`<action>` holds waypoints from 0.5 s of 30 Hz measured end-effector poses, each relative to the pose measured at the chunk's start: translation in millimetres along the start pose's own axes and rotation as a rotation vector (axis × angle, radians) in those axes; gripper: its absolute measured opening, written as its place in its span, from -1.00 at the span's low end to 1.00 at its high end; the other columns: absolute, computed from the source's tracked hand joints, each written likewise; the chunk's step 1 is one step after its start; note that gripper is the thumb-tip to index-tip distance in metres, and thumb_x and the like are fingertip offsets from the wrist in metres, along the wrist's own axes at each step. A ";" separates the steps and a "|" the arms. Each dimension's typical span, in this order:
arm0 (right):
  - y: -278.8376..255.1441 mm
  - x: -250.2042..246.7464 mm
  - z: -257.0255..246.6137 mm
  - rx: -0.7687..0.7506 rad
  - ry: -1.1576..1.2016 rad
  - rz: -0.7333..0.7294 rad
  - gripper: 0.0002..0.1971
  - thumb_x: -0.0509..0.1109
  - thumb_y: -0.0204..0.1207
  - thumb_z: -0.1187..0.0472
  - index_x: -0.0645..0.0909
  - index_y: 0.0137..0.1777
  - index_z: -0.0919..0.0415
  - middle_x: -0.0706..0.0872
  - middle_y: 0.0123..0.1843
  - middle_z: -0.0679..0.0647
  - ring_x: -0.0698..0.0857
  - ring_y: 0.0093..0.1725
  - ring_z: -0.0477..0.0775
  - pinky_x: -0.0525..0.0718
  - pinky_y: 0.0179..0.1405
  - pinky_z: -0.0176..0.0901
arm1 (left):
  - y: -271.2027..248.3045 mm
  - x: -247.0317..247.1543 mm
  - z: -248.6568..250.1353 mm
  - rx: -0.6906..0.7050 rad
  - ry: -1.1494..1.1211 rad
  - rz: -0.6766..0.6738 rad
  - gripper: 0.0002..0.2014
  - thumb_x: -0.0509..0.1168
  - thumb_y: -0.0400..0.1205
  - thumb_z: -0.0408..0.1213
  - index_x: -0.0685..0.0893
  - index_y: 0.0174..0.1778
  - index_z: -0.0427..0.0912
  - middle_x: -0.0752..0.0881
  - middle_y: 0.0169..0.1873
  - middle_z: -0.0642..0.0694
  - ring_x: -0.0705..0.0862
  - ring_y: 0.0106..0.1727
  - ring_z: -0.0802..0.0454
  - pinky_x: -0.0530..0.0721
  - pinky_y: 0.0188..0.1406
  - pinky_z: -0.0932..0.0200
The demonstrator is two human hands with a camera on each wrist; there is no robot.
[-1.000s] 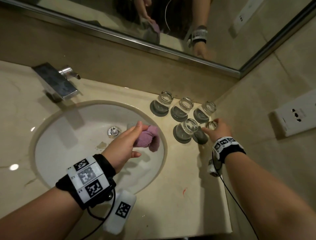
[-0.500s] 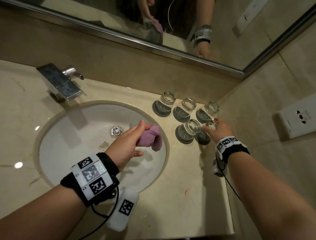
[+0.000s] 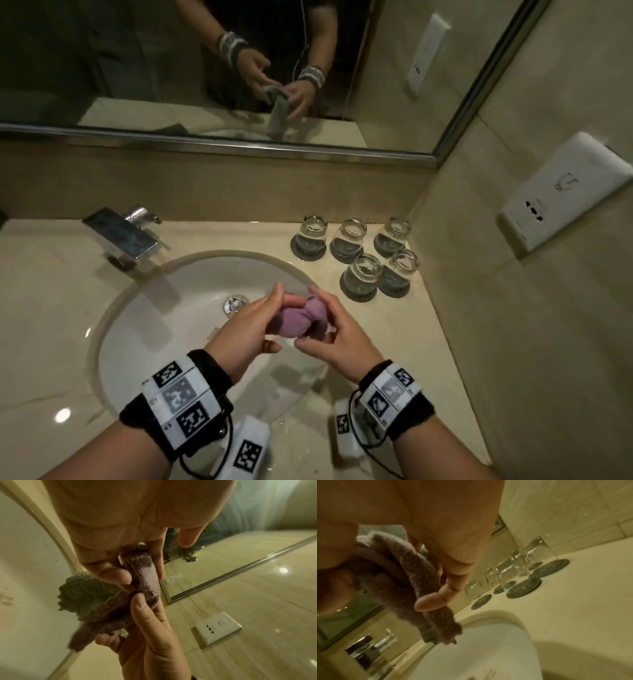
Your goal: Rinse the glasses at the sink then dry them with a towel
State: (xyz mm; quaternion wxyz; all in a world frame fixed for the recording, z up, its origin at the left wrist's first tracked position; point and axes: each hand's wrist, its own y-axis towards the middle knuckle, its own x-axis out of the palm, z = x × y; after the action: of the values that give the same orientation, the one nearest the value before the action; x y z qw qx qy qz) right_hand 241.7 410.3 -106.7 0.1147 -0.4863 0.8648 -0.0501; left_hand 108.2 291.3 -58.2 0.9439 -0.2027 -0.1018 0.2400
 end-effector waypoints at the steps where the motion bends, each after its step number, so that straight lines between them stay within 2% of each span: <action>1: -1.7 7.4 3.5 -0.025 0.039 -0.007 -0.34 0.55 0.36 0.41 0.46 0.43 0.02 0.65 0.24 -0.05 0.71 0.10 -0.23 0.72 -0.03 -0.26 | -4.1 1.3 -0.1 0.002 0.022 -0.008 -0.43 0.01 0.57 0.25 0.78 0.12 -0.02 0.84 -0.03 -0.04 0.72 -0.08 0.09 0.52 -0.29 0.19; 2: -3.3 12.8 6.2 -0.053 0.039 0.021 -0.44 0.53 0.34 0.39 0.55 0.33 0.02 0.72 0.15 -0.01 0.73 0.05 -0.15 0.73 0.00 -0.19 | -8.5 2.5 -0.4 0.011 0.036 -0.009 -0.47 0.02 0.61 0.19 0.78 0.10 -0.05 0.85 -0.09 -0.04 0.74 -0.15 0.11 0.56 -0.33 0.22; 4: -7.1 17.9 8.4 -0.088 0.014 0.098 -0.60 0.42 0.30 0.37 0.65 0.11 -0.01 0.76 -0.02 -0.07 0.72 -0.03 -0.17 0.68 0.02 -0.28 | -17.5 4.0 -0.4 0.038 0.076 -0.003 -0.56 0.07 0.66 0.08 0.78 0.08 -0.08 0.85 -0.15 0.00 0.77 -0.20 0.15 0.62 -0.34 0.26; 7: -11.0 16.3 10.7 -0.086 -0.033 0.197 -0.57 0.26 0.26 0.48 0.66 -0.06 -0.08 0.75 -0.16 -0.25 0.68 -0.10 -0.27 0.58 -0.06 -0.46 | -26.2 1.6 -3.4 0.042 0.223 0.005 -0.74 0.16 0.71 -0.02 0.75 0.09 0.05 0.82 -0.01 0.05 0.74 0.04 0.07 0.59 -0.29 0.26; 8: -13.2 13.4 11.0 -0.082 -0.060 0.243 -0.56 0.23 0.28 0.53 0.68 -0.05 -0.02 0.74 -0.14 -0.25 0.69 -0.08 -0.22 0.58 -0.06 -0.50 | -28.9 -0.3 -4.3 0.032 0.263 0.007 -0.76 0.16 0.72 -0.03 0.72 0.11 0.07 0.79 0.05 0.03 0.73 0.05 0.04 0.58 -0.28 0.27; 9: -14.6 8.3 11.5 -0.061 -0.077 0.299 -0.54 0.20 0.32 0.60 0.70 -0.01 0.08 0.74 -0.11 -0.15 0.71 -0.09 -0.16 0.59 -0.10 -0.53 | -30.8 -2.3 -4.2 0.016 0.284 0.017 -0.77 0.15 0.72 -0.01 0.69 0.13 0.08 0.76 0.09 0.01 0.72 0.03 0.03 0.58 -0.26 0.25; 11: -16.9 -5.9 12.0 0.000 -0.066 0.435 -0.49 0.12 0.36 0.70 0.71 0.09 0.25 0.71 -0.07 0.02 0.74 -0.23 -0.19 0.60 -0.24 -0.60 | -33.9 -6.7 -2.9 0.005 0.307 0.039 -0.75 0.14 0.72 0.02 0.66 0.16 0.06 0.72 0.13 0.00 0.72 0.00 0.05 0.60 -0.20 0.20; 12: -17.7 -14.2 13.9 0.018 -0.105 0.510 -0.48 0.11 0.37 0.71 0.71 0.13 0.27 0.68 -0.03 0.06 0.74 -0.19 -0.18 0.56 -0.23 -0.66 | -35.3 -9.2 -1.7 0.009 0.310 0.053 -0.74 0.14 0.72 0.02 0.66 0.15 0.04 0.72 0.13 -0.01 0.72 -0.01 0.05 0.61 -0.19 0.19; 14: -15.8 -31.1 27.0 0.032 -0.286 0.636 -0.49 0.16 0.38 0.67 0.71 0.18 0.26 0.63 0.11 0.12 0.68 0.10 0.04 0.46 0.01 -0.67 | -39.2 -12.3 3.0 0.019 0.306 0.074 -0.73 0.13 0.72 0.01 0.67 0.12 0.00 0.73 0.11 -0.03 0.71 -0.01 0.03 0.62 -0.18 0.18; 15: -13.6 -39.2 32.9 0.051 -0.356 0.676 -0.53 0.21 0.40 0.62 0.71 0.20 0.25 0.61 0.18 0.15 0.63 0.18 0.13 0.44 0.15 -0.54 | -40.6 -14.2 4.8 0.026 0.301 0.081 -0.72 0.13 0.72 0.01 0.67 0.11 -0.02 0.74 0.10 -0.04 0.71 -0.02 0.03 0.62 -0.17 0.17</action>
State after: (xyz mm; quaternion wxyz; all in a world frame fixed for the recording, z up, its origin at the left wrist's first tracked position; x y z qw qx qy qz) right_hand 280.7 437.4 -130.1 0.2852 -0.1720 0.9414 0.0543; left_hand 111.3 253.3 -37.7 0.9406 -0.2280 0.0520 0.2462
